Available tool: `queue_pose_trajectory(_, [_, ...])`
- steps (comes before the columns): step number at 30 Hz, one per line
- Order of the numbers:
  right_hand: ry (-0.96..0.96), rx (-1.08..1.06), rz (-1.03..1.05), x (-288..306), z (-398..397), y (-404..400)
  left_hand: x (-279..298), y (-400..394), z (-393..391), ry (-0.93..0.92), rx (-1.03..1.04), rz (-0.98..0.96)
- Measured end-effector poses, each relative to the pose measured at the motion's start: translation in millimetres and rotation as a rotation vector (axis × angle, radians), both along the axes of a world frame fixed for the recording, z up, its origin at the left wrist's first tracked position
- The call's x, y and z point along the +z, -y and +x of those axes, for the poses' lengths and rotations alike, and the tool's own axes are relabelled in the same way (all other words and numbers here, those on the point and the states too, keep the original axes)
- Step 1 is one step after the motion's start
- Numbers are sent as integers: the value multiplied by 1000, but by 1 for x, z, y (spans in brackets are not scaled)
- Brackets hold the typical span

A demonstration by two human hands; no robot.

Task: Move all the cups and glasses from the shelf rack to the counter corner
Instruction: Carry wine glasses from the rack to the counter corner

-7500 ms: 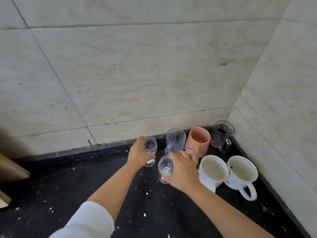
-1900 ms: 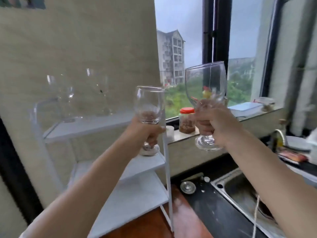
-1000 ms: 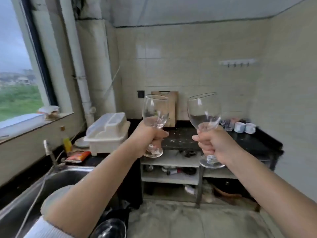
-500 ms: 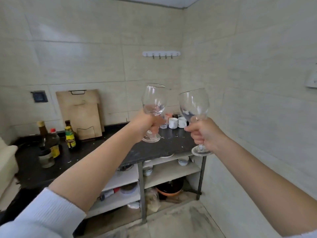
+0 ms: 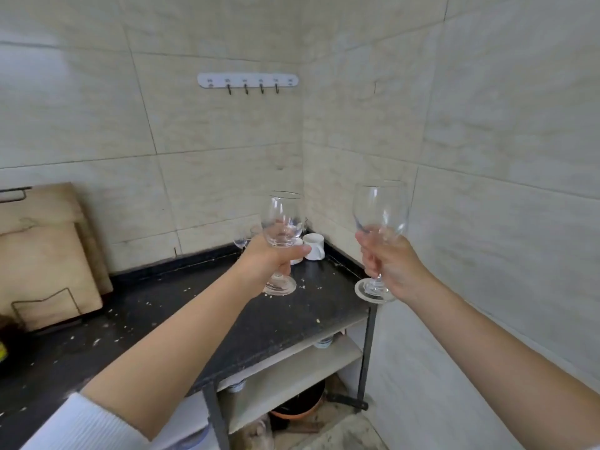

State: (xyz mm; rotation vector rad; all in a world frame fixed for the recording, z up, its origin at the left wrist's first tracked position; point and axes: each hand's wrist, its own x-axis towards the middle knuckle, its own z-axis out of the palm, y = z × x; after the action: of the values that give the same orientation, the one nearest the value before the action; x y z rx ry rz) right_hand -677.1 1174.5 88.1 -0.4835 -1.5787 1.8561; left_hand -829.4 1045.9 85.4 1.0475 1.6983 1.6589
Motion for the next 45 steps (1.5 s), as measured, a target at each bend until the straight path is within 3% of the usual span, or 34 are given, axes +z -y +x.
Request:
queue_pose_trajectory(7, [-146,-111,17,-7,-72,-110,-9,-104,-66,165,140,227])
queue_pose_trajectory(10, [-145,-122,6,-13,-106,-153,-16,-142,-92,161,209,222])
queue_pose_trajectory(14, [-129,-20,-42,-32,-151,-197,-36,-170,-135,94,197,109])
queue_pose_trajectory(16, [6,61,57,-49,-174,-215,-51,-180,-161,34,154,28])
queue_pose_trajectory(19, [194,90,265,-77,-211,-238,-77,-198,-206,-39,305,-112])
queue_pose_trajectory(21, [249,108,291,-93,-237,-249,-97,-210,-237,-40,363,-160])
queue_pose_trajectory(28, [383,-50,252,-151,-327,-279,-165,-247,-322,-236,339,-481])
queue_pose_trajectory(35, [609,-167,291,-199,-374,-306,-212,-287,-358,-304,291,-635])
queue_pose_trajectory(45, [691,-79,351,-245,-405,-336,-236,-312,-376,-200,324,-650])
